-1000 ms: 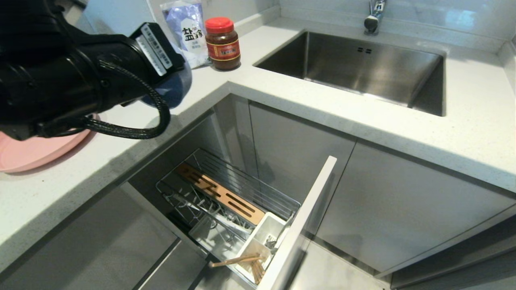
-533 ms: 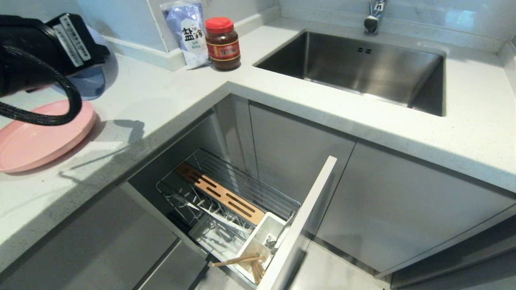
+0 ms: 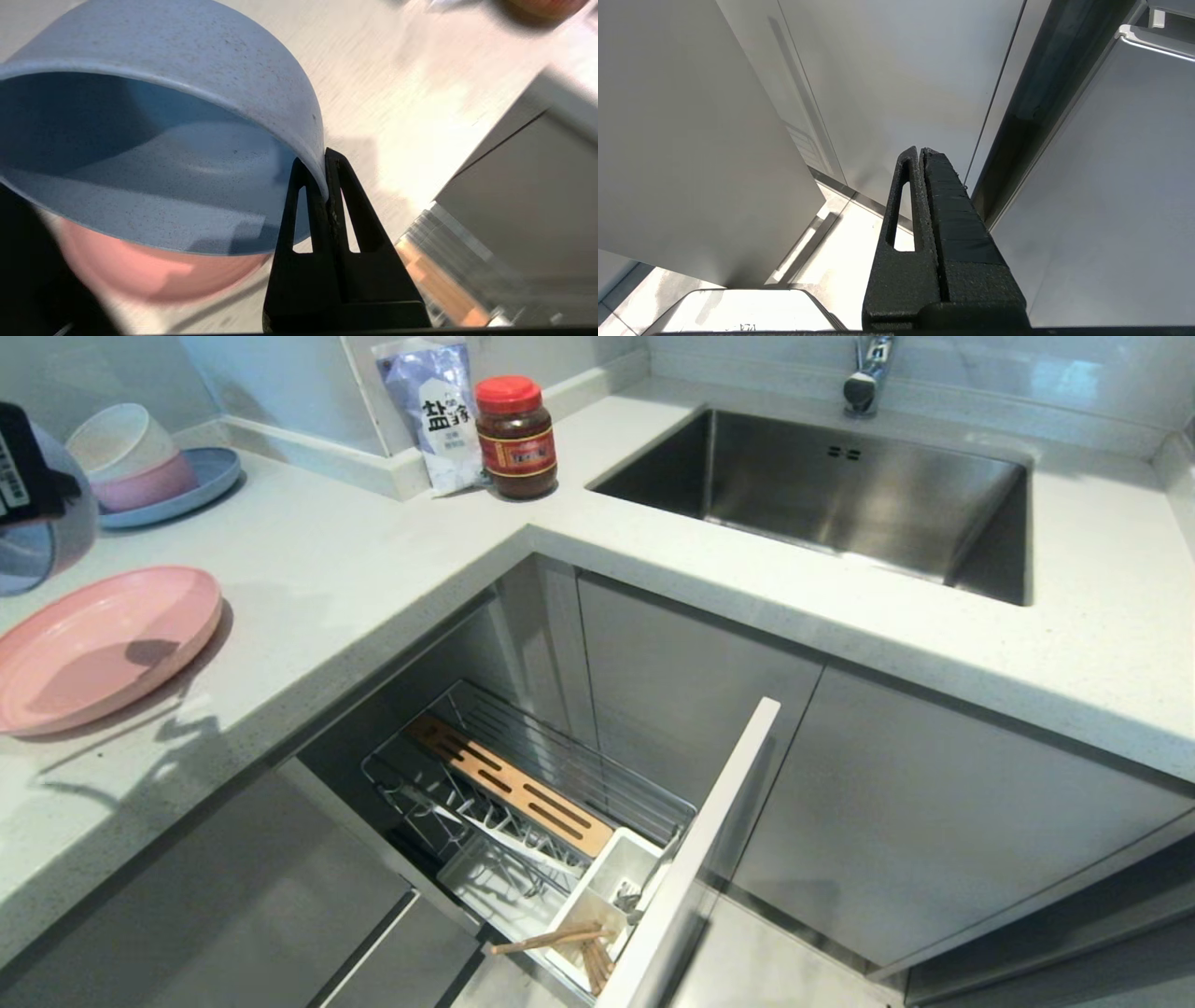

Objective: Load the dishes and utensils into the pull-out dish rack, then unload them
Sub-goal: Take the bowl out of the cupboard

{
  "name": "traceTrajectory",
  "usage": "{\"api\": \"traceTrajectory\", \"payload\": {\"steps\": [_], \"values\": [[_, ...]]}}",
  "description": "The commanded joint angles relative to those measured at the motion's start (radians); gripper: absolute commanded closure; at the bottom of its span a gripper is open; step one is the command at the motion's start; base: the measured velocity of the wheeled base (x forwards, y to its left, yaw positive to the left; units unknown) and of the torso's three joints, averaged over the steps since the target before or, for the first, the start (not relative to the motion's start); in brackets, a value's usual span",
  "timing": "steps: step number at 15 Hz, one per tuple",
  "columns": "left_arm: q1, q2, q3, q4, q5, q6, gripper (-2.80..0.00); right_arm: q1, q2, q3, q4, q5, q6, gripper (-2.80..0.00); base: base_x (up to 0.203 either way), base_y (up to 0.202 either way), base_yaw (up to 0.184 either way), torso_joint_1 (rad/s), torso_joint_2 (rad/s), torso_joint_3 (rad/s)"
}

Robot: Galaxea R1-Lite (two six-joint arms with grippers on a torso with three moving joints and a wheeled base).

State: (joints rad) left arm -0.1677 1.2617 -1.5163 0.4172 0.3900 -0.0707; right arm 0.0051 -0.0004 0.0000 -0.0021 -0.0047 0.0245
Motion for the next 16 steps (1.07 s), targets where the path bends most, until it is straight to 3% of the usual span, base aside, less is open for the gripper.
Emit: {"api": "traceTrajectory", "payload": {"steps": [1,7,10,12,16], "values": [[0.058,0.024,-0.052,0.135,0.001,0.016,0.00,0.000,-0.004,0.002,0.000,0.000,0.000,0.00,0.000,0.000,0.000,0.000,0.00,0.000],[0.175,0.121,-0.200,0.388,-0.001,0.034,0.00,0.001,-0.004,0.002,0.000,0.000,0.000,0.00,0.000,0.000,0.000,0.000,0.00,0.000],[0.186,0.170,-0.281,0.540,-0.005,0.033,0.00,0.000,-0.004,0.002,0.000,0.000,0.000,0.00,0.000,0.000,0.000,0.000,0.00,0.000],[0.193,0.199,-0.338,0.641,-0.051,0.032,0.00,0.000,-0.003,0.002,-0.001,0.000,0.000,0.00,0.000,0.000,0.000,0.000,0.00,0.000],[0.229,0.257,-0.392,0.683,-0.092,0.034,0.00,0.000,-0.004,0.002,-0.001,0.000,0.000,0.00,0.000,0.000,0.000,0.000,0.00,0.000]]}}
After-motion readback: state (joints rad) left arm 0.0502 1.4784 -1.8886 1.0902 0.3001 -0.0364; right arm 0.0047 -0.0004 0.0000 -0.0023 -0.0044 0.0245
